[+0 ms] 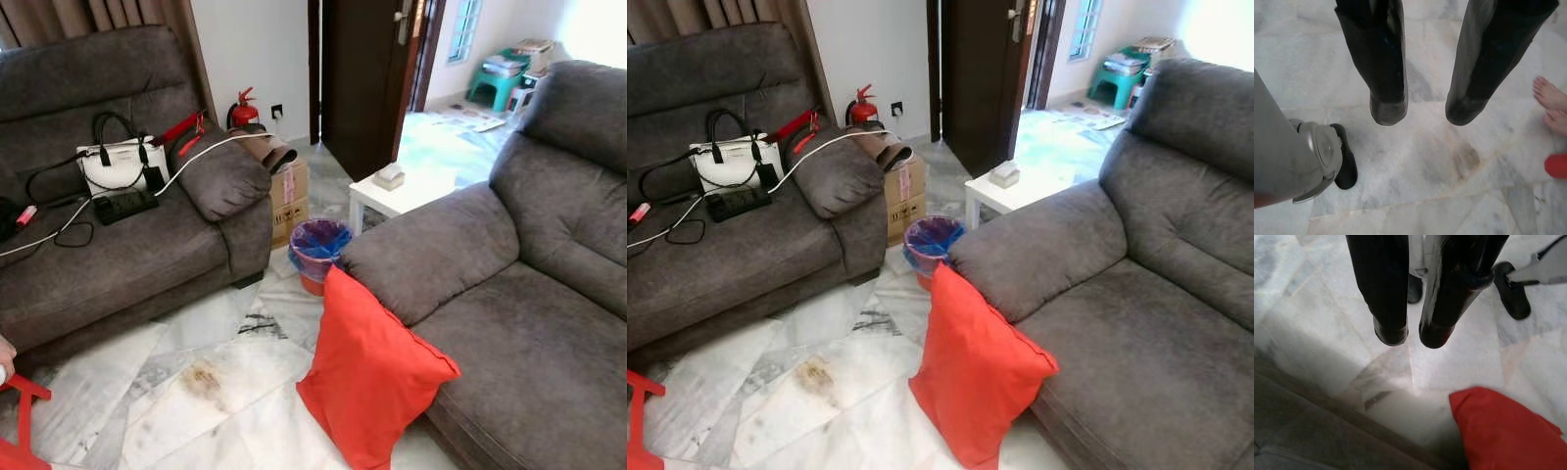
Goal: Move the pillow to the sofa from floor
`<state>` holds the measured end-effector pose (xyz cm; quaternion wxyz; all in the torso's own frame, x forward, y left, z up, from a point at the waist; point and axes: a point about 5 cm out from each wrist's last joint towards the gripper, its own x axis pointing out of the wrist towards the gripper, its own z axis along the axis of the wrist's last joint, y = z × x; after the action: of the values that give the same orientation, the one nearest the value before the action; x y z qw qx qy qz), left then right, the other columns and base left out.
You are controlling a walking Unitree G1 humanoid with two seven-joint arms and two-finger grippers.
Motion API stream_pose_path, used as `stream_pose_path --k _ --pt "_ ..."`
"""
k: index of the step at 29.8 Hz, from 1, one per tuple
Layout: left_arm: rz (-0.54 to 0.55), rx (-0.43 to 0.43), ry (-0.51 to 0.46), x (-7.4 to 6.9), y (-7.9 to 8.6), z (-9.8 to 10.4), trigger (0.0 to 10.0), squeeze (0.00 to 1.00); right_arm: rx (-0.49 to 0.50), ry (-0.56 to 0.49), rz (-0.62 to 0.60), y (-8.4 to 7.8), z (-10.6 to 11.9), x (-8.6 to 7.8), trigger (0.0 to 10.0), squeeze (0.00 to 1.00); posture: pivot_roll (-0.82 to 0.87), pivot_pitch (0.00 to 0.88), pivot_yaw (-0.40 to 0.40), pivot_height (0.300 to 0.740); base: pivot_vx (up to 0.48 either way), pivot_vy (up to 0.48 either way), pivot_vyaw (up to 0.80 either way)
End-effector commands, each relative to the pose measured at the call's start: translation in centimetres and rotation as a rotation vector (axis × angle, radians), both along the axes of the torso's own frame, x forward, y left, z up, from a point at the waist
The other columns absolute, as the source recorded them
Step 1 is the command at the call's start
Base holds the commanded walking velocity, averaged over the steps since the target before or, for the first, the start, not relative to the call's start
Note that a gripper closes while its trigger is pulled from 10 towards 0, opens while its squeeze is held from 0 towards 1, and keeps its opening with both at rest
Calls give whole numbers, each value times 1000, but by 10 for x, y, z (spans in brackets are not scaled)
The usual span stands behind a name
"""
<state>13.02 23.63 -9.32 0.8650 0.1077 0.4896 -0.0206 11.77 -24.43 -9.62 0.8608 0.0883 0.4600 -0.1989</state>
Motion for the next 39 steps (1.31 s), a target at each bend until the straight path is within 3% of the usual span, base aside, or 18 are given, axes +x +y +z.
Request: stream_pose_path --k 1,6,13,31,35,37,38,39 --pt "-1 4 12 -1 1 0 10000 0 -1 12 -10 -1 -1 -6 10000 0 43 49 68 740 304 0 0" --pt "-2 0 8 0 0 0 10000 0 -11 14 8 -2 -1 -5 10000 0 44 45 68 740 306 0 0" --pt "-3 -5 2 3 -2 0 10000 0 -13 -2 5 -1 1 1 10000 0 40 29 66 740 308 0 680" --pt "-16 -7 -26 9 -1 3 10000 0 -2 -35 -51 -2 2 3 10000 0 55 43 74 740 258 0 0" --pt "-15 -2 -121 27 0 12 10000 0 -1 -85 -69 -4 6 13 10000 0 56 46 74 740 0 0 0" --pt "-14 -4 -230 49 -2 24 10000 0 1 -121 -78 -6 10 19 10000 0 66 50 70 740 0 0 0" --pt "-14 -4 -230 49 -2 24 10000 0 1 -121 -78 -6 10 19 10000 0 66 50 70 740 0 0 0" --pt "-11 -10 -326 68 -3 36 10000 0 5 -164 -70 -5 13 28 10000 0 66 50 73 740 0 0 0"
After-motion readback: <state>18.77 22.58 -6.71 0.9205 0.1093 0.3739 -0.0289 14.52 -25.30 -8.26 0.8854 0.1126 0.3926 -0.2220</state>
